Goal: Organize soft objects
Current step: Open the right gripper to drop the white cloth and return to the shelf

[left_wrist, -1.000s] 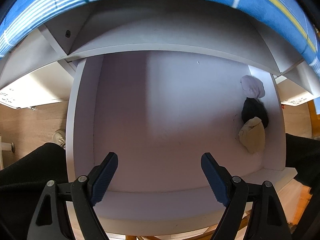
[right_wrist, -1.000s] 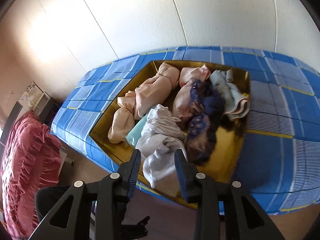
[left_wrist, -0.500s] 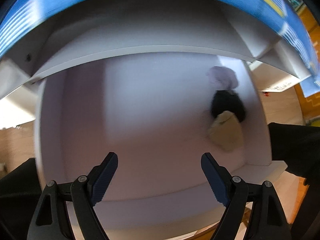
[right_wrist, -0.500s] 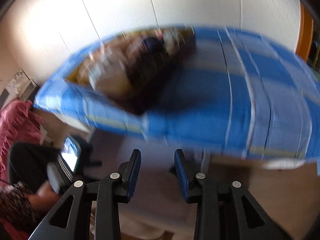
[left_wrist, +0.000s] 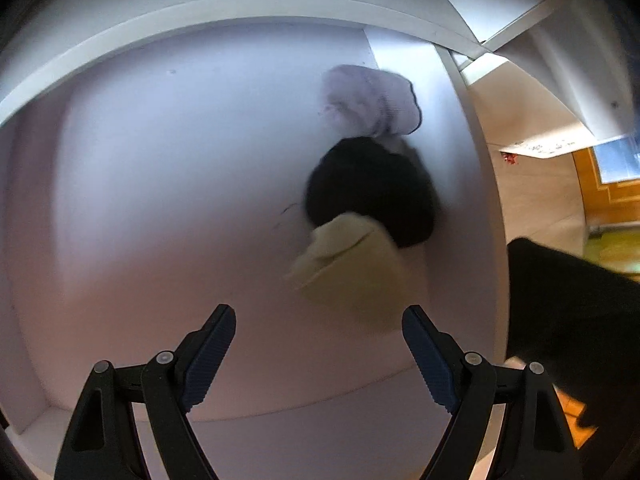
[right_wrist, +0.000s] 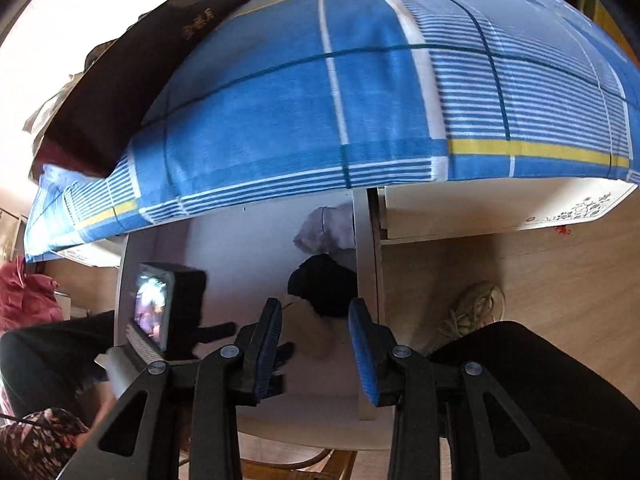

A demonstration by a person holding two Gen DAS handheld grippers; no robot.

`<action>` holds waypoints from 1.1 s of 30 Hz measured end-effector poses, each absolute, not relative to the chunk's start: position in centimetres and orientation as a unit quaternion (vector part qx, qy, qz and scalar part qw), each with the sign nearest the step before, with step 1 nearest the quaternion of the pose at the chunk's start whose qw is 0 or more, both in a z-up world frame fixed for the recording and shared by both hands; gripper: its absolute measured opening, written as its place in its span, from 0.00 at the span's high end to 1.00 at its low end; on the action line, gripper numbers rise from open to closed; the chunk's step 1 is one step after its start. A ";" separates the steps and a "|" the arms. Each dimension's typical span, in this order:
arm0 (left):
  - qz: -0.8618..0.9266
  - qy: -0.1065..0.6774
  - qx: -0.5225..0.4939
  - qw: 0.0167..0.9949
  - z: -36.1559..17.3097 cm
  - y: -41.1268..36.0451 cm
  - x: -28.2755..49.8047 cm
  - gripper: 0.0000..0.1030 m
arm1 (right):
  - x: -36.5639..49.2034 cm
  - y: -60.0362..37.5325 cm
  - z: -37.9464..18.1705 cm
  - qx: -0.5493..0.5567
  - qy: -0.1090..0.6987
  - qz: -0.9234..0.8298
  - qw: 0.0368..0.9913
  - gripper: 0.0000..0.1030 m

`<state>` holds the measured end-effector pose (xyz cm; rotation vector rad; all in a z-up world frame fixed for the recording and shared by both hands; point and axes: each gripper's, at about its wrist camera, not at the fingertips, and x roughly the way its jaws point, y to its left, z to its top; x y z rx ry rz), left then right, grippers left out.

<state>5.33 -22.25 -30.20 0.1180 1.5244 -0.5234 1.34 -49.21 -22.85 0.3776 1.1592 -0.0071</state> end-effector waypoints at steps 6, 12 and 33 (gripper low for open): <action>-0.226 0.683 0.098 0.687 -31.5 -24.3 5.9 0.14 | 1.3 -48.4 -23.4 0.162 0.547 0.006 0.821 0.66; -0.215 0.672 0.128 0.697 -31.1 -20.4 6.1 0.13 | 1.8 -47.1 -24.4 0.139 0.560 0.018 0.817 0.66; -0.216 0.634 0.166 0.724 -29.8 -19.4 8.5 0.25 | 4.6 -43.8 -29.6 0.064 0.629 0.031 0.774 0.66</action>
